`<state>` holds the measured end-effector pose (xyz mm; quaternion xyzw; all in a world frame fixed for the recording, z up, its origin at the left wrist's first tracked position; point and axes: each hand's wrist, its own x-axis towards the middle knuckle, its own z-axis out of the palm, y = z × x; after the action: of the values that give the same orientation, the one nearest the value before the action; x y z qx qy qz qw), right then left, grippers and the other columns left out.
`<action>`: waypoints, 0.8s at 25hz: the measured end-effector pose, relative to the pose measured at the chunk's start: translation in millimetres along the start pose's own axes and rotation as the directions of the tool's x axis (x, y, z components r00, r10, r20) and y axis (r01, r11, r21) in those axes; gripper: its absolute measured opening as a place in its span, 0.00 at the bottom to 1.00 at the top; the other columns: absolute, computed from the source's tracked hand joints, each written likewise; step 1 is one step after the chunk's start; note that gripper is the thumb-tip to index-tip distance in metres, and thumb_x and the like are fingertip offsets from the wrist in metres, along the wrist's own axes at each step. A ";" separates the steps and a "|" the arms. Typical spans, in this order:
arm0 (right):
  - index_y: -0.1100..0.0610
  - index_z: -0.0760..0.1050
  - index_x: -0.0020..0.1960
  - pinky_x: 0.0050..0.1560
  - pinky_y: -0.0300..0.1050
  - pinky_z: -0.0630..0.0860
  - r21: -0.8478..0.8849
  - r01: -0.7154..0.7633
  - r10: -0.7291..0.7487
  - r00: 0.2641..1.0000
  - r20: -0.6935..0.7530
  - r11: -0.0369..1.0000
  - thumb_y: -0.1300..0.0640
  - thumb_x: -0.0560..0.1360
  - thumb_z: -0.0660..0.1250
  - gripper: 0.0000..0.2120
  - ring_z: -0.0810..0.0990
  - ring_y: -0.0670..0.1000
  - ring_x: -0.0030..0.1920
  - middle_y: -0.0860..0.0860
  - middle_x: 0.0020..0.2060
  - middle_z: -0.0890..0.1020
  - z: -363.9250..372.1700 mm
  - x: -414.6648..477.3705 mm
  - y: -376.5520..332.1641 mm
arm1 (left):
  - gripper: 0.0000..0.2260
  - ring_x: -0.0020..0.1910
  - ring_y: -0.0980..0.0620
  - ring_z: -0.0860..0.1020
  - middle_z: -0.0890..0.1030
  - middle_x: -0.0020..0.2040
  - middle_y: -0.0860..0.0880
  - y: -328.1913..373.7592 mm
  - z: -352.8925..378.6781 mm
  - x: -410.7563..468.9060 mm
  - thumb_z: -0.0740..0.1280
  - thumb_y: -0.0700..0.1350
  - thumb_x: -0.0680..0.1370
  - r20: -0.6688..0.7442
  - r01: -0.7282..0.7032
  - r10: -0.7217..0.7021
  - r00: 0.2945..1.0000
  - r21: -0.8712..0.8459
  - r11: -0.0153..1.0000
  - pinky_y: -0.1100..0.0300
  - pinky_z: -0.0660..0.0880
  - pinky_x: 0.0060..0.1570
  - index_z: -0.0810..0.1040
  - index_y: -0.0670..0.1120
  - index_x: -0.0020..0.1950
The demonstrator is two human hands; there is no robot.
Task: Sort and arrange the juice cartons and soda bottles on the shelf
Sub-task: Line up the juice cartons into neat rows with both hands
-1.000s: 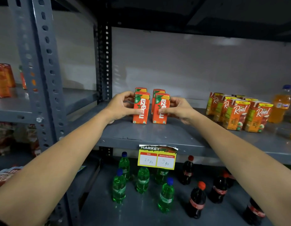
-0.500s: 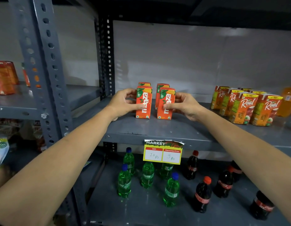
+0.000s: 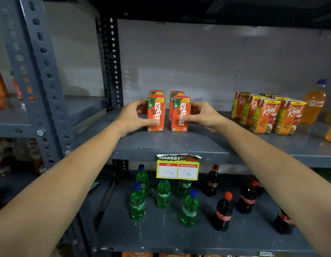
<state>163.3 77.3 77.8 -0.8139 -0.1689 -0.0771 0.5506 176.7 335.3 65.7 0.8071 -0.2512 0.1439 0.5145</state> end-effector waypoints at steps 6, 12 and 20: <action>0.57 0.81 0.46 0.46 0.40 0.79 -0.273 0.093 -0.162 0.957 -0.240 0.958 0.49 0.64 0.77 0.15 0.81 0.45 0.40 0.51 0.40 0.85 -48.8 -51.9 6.5 | 0.25 0.58 0.50 0.72 0.76 0.56 0.47 34.3 18.3 -29.2 0.74 0.58 0.65 -0.316 -0.385 0.610 0.727 0.548 0.742 0.55 0.67 0.59 0.74 0.46 0.55; 0.52 0.76 0.34 0.35 0.31 0.68 -0.679 0.219 -0.599 0.697 -0.394 0.701 0.52 0.71 0.71 0.09 0.75 0.41 0.31 0.45 0.30 0.78 -140.7 -127.7 27.3 | 0.17 0.52 0.45 0.74 0.78 0.48 0.45 87.9 140.7 -19.1 0.73 0.54 0.68 -0.086 -0.542 0.667 0.740 0.511 0.668 0.59 0.65 0.54 0.75 0.45 0.49; 0.56 0.65 0.66 0.59 0.46 0.73 -0.416 -0.045 -0.160 0.881 -0.445 0.908 0.51 0.67 0.76 0.33 0.74 0.49 0.60 0.52 0.60 0.75 -259.2 -143.1 71.2 | 0.38 0.62 0.48 0.73 0.73 0.65 0.46 136.3 292.7 50.4 0.78 0.55 0.63 -0.006 0.141 -0.141 0.990 -0.020 0.990 0.54 0.70 0.60 0.67 0.43 0.66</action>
<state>71.4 -212.9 70.2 -0.8633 -0.0350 -0.3223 0.3868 135.6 11.1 68.2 0.8174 -0.1927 0.1077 0.5321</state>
